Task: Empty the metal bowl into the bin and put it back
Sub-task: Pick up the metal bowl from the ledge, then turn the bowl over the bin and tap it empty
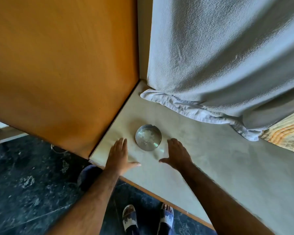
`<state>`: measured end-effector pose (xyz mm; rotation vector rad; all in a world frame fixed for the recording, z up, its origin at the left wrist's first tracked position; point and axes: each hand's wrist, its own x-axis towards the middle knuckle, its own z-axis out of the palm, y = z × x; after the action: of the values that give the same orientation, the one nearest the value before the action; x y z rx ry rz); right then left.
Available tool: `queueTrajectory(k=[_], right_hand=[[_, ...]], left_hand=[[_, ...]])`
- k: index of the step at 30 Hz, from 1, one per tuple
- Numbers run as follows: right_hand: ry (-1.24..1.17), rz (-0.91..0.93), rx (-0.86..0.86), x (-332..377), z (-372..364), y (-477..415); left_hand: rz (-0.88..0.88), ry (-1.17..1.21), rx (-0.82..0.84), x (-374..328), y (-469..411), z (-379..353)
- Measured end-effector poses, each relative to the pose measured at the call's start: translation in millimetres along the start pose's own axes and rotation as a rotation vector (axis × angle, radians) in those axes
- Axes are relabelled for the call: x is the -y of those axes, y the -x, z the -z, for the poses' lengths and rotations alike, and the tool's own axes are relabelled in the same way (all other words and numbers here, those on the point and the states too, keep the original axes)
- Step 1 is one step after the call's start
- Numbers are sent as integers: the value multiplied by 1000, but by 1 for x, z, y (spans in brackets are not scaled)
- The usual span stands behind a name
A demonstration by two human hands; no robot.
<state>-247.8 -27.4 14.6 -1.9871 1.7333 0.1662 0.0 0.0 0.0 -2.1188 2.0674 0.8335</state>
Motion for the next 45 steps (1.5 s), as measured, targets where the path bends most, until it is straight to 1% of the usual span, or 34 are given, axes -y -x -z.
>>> queueTrajectory(k=[5, 11, 14, 17, 20, 23, 27, 30, 33, 36, 38, 41, 43, 45], right_hand=[[-234, -11, -24, 7, 7, -22], [-381, 37, -105, 13, 1, -39], [-419, 28, -143, 14, -4, -41], [-475, 10, -170, 15, -6, -37], [-579, -2, -169, 19, -4, -28], [-689, -21, -162, 26, -2, -16], [-743, -18, -173, 44, 1, 4], [-735, 4, -209, 58, -1, 22], [-657, 53, -229, 70, -10, 37], [-557, 110, -257, 84, -21, 52], [-521, 164, -247, 97, -36, 62], [-481, 220, -265, 112, -52, 75], [-467, 282, -236, 125, -68, 84], [-459, 296, -198, 137, -82, 89]], left_hand=[[-21, 285, -61, -16, -24, 13], [-17, 473, -59, -28, -41, 16], [-32, 494, -88, -33, -45, 17], [-58, 529, -75, -32, -43, 18], [-75, 581, -57, -25, -36, 21], [-107, 577, -63, -19, -25, 26], [-141, 589, -78, -9, -3, 35], [-147, 599, -88, 1, 14, 38], [-142, 551, -106, 10, 35, 37], [-134, 481, -171, 22, 60, 31], [-89, 444, -195, 36, 83, 21], [-35, 455, -216, 51, 104, 10], [-12, 464, -253, 67, 126, 3], [2, 469, -263, 81, 144, -3]])
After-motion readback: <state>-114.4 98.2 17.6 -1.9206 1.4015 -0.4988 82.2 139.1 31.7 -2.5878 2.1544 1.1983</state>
